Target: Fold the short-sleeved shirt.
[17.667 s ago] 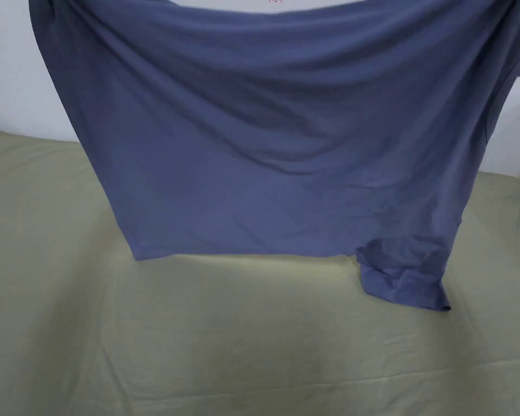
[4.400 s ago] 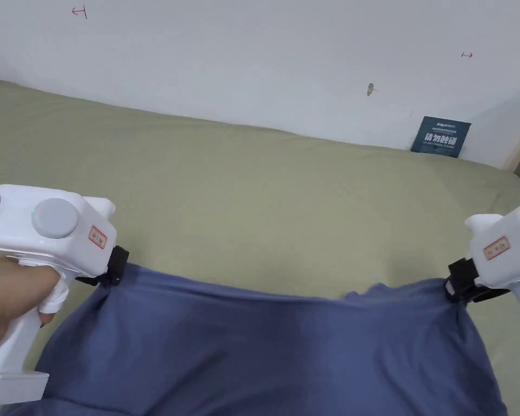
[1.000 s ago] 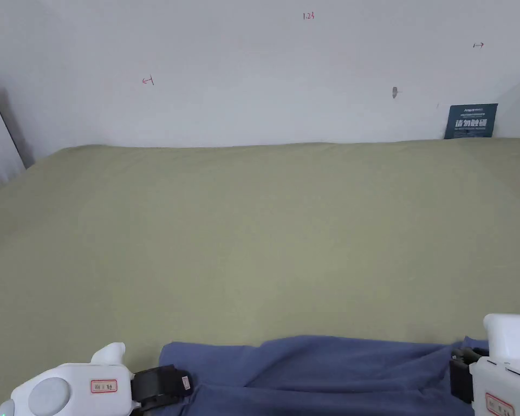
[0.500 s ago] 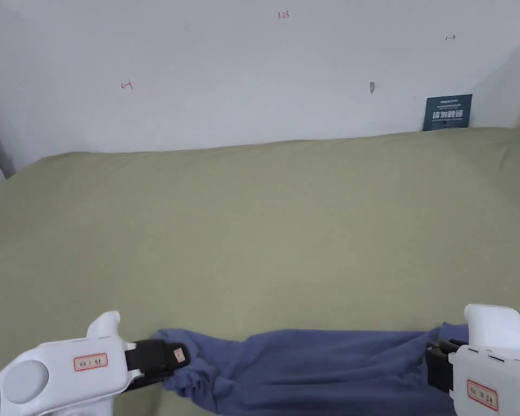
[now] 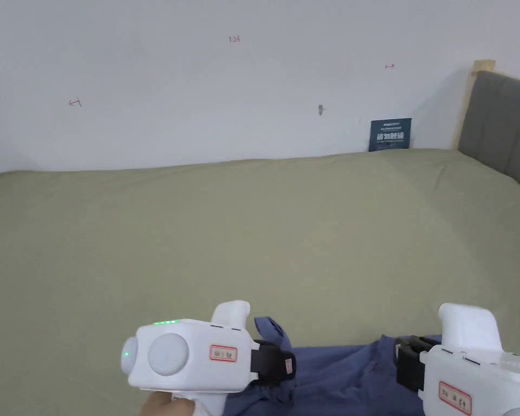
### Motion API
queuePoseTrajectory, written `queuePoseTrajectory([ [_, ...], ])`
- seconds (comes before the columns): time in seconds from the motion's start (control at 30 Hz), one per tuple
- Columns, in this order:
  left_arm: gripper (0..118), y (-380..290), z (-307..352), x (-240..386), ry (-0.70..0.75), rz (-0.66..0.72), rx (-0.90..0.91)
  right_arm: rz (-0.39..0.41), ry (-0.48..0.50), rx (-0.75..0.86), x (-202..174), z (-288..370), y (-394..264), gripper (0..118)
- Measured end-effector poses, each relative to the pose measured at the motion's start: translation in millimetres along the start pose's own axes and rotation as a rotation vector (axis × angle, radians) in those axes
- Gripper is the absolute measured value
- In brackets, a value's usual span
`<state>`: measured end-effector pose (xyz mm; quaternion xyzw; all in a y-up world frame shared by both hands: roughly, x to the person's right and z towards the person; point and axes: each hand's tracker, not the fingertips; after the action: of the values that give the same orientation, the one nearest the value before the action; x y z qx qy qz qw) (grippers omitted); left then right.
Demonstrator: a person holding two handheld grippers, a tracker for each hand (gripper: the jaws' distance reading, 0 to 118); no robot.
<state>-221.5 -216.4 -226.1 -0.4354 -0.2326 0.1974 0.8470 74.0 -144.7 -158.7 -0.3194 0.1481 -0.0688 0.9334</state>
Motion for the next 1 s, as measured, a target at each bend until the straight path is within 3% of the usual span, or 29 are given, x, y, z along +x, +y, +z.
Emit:
queuePoseTrajectory([
  [0.13,9,2,-33,-4,-0.036,0.039,-0.005,-0.006,-0.011,-0.012,6,1,-6,1],
  [0.17,21,3,-39,-9,-0.038,0.061,-0.009,-0.010,-0.012,-0.017,7,0,-7,1],
  [0.2,54,4,-41,-13,-0.045,0.094,-0.015,-0.013,-0.014,-0.023,9,-1,-9,1],
  [0.23,79,3,-43,-16,-0.065,0.139,-0.018,-0.014,-0.014,-0.027,9,-2,-10,1],
  [0.27,88,2,-42,-20,-0.090,0.173,-0.011,-0.013,-0.014,-0.031,9,-2,-10,1],
  [0.37,88,-4,-30,-33,-0.147,0.224,0.056,-0.017,-0.014,-0.034,11,-3,-11,1],
  [0.43,86,-9,-15,-33,-0.154,0.271,0.111,-0.021,-0.011,-0.033,11,-3,-11,1],
  [0.53,46,-16,-16,-47,-0.105,0.365,0.155,-0.018,-0.002,-0.033,12,-8,-9,1],
  [0.57,46,-16,-21,-53,-0.076,0.387,0.148,-0.017,0.003,-0.031,11,-6,-9,1],
  [0.6,0,-19,-28,-56,-0.011,0.389,0.135,-0.014,0.008,-0.028,11,-6,-9,1],
  [0.63,0,-24,-32,-60,0.046,0.406,0.134,-0.012,0.011,-0.024,11,-5,-9,1],
  [0.7,0,-35,-46,-60,-0.028,0.448,0.090,-0.006,0.017,-0.016,10,-1,-8,1],
  [0.87,0,-54,-85,-35,-0.028,0.400,0.040,-0.001,0.019,-0.004,10,1,-8,1],
  [1.0,0,-64,-104,-17,-0.070,0.443,0.027,0.012,0.029,0.006,5,8,-7,1],
])
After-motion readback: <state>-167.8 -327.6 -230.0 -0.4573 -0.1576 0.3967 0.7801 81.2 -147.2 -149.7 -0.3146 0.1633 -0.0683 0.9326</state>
